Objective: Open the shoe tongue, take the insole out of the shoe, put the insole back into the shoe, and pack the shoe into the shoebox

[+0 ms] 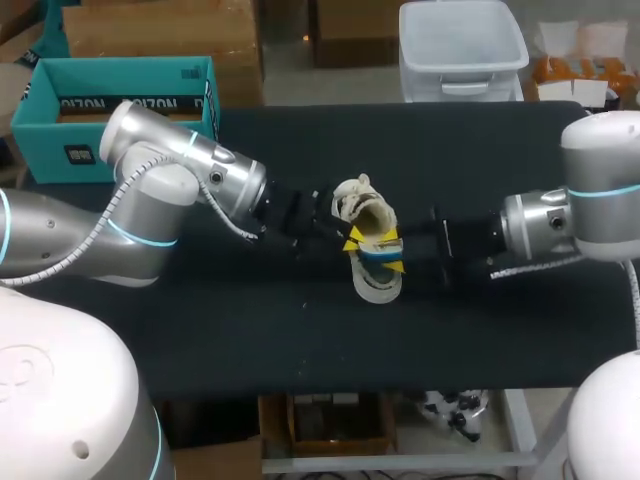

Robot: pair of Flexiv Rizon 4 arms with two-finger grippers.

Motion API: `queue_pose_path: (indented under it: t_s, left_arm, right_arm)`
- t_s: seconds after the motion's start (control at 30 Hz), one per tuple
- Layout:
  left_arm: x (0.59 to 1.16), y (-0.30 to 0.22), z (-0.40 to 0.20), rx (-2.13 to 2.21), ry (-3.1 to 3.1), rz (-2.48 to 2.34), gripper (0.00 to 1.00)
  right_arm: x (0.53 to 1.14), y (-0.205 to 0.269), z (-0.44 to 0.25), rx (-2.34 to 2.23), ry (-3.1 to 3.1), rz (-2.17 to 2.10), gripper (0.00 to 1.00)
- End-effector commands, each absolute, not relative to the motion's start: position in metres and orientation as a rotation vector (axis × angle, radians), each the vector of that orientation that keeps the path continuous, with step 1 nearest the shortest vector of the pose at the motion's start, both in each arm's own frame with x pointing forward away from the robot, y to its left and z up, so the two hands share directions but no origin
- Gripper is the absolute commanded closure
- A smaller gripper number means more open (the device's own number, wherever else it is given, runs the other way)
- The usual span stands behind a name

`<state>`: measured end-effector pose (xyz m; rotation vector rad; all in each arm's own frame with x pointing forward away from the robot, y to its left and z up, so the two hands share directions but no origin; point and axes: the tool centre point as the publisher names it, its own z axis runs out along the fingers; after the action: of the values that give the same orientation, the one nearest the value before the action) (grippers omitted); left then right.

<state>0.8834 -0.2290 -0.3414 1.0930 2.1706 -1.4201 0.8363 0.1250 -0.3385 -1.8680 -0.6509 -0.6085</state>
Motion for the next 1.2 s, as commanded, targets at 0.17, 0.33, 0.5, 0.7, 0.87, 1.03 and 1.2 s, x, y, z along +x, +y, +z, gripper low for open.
queue_pose_path:
  t_s: [0.17, 0.33, 0.5, 0.7, 0.87, 1.03, 1.2]
  left_arm:
    - [0.878, -0.23, -0.344, 1.088, 2.165, -1.427, 1.0]
    - [0.874, -0.229, -0.34, 1.104, 2.16, -1.431, 1.0]
    - [0.863, -0.229, -0.33, 1.145, 2.117, -1.446, 0.4]
    - [0.855, -0.233, -0.323, 1.164, 2.082, -1.454, 1.0]
    - [0.858, -0.235, -0.326, 1.164, 2.081, -1.444, 1.0]
    - [0.869, -0.235, -0.336, 1.143, 2.122, -1.407, 1.0]
    - [0.88, -0.236, -0.344, 1.105, 2.158, -1.409, 1.0]
  right_arm:
    - [0.82, 0.118, -0.329, -1.897, -0.629, -0.675, 1.0]
    - [0.827, 0.123, -0.331, -1.881, -0.641, -0.67, 1.0]
    - [0.832, 0.125, -0.331, -1.876, -0.655, -0.67, 1.0]
    - [0.836, 0.125, -0.331, -1.874, -0.663, -0.67, 1.0]
    - [0.84, 0.127, -0.333, -1.878, -0.667, -0.667, 1.0]
    - [0.852, 0.133, -0.339, -1.876, -0.688, -0.642, 1.0]
    - [0.864, 0.134, -0.344, -1.881, -0.704, -0.632, 1.0]
